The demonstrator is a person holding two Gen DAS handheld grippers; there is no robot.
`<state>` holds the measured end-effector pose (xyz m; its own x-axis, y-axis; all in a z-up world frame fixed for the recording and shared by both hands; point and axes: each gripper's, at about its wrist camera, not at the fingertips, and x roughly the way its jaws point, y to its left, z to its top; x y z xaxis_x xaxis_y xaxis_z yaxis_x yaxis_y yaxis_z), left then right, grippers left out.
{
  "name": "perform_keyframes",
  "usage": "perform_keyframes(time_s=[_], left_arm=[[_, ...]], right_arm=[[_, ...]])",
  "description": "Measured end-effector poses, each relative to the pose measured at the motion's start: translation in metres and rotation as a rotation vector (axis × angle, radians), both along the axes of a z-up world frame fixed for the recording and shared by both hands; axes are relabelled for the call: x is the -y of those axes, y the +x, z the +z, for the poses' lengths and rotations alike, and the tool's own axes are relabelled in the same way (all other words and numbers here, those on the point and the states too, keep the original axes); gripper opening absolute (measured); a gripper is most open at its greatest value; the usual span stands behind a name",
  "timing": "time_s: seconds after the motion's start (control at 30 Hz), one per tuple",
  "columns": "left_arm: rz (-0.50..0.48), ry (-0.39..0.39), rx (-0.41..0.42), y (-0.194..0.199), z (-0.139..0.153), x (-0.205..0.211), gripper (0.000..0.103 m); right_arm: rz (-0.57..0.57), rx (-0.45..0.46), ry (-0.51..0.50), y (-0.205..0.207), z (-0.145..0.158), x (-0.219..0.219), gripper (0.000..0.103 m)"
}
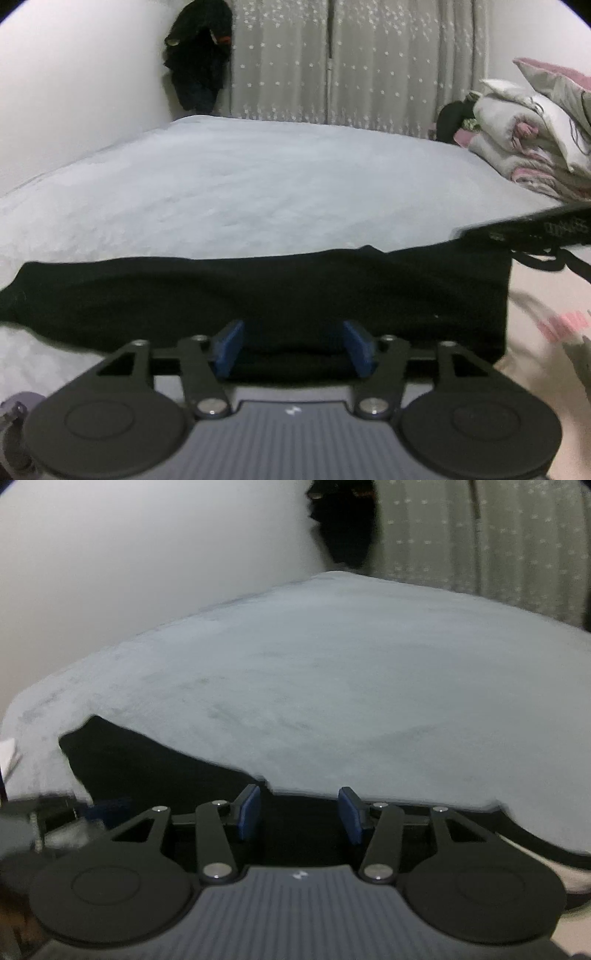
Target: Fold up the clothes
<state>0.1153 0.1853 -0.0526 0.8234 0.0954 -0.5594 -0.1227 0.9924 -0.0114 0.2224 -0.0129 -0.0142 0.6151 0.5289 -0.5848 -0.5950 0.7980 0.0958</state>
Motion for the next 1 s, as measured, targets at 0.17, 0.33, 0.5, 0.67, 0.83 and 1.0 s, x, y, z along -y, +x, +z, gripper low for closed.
perform_keyframes(time_s=[0.17,0.33,0.5,0.67,0.83,1.0], left_arm=[[-0.042,0.011,-0.034,-0.01,0.011,0.021,0.072],[-0.142,0.027,-0.066,-0.036,0.026,0.06,0.077],[-0.27,0.08,-0.057,-0.081,0.034,0.104,0.083],[-0.359,0.144,-0.045,-0.127,0.024,0.135,0.084],[-0.347,0.182,-0.043,-0.165,-0.008,0.138,0.084],[-0.338,0.133,-0.096,-0.166,-0.003,0.127,0.084]], right_arm=[[-0.102,0.014,-0.031,-0.056,0.007,0.057,0.061],[-0.199,0.001,-0.097,-0.115,0.001,0.111,0.062],[-0.287,-0.024,-0.101,-0.165,-0.005,0.151,0.062],[-0.332,-0.027,-0.111,-0.208,-0.02,0.171,0.064],[-0.351,-0.025,-0.117,-0.254,-0.044,0.192,0.068],[-0.341,0.002,-0.133,-0.281,-0.048,0.198,0.074]])
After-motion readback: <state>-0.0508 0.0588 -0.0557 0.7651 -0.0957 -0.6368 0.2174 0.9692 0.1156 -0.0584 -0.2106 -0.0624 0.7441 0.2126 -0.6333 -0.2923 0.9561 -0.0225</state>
